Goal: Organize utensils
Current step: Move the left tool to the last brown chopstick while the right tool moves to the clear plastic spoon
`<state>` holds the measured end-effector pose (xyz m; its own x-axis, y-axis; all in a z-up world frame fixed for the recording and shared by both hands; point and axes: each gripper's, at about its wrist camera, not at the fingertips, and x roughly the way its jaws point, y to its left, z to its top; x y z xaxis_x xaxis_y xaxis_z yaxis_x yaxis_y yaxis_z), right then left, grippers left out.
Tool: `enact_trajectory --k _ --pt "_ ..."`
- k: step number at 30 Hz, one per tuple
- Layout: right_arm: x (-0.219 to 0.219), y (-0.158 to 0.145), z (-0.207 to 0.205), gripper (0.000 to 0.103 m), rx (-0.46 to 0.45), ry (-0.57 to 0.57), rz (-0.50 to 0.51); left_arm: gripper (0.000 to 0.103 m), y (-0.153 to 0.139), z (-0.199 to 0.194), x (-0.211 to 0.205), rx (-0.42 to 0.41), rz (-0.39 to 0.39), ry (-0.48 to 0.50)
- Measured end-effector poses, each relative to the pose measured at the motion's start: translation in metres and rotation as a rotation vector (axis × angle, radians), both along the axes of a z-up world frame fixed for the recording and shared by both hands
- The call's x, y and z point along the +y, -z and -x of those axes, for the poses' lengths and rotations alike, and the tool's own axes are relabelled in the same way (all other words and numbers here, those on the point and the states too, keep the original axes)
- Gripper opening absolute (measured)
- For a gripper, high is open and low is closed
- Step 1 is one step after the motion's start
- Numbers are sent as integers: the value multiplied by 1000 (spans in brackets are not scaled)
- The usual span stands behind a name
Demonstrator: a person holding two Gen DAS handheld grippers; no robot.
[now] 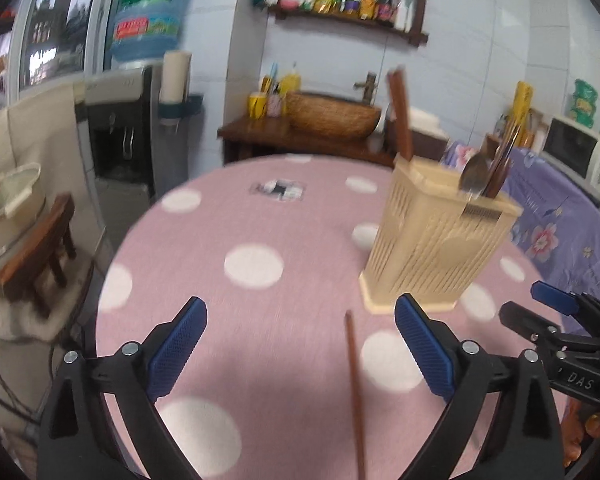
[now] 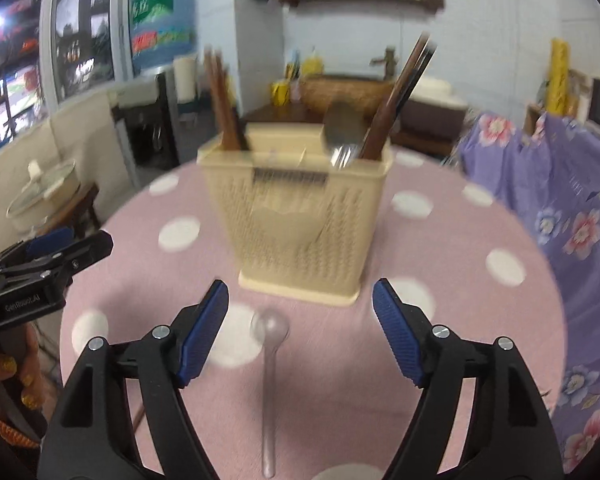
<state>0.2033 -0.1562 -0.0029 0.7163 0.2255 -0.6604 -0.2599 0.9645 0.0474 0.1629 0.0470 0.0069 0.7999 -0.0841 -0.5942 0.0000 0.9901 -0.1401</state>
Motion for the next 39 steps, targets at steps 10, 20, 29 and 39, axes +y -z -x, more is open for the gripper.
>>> enact_trajectory --k 10,20,29,39 --pt "20 61 -35 72 214 -41 10 94 32 12 14 88 -30 -12" --pt "38 74 -51 58 209 -31 89 94 41 9 7 115 -49 3" --pt "46 73 -58 37 200 -41 84 92 44 2 -5 137 -63 41" --pt "15 38 -35 37 106 12 13 44 52 -32 -45 216 -91 169"
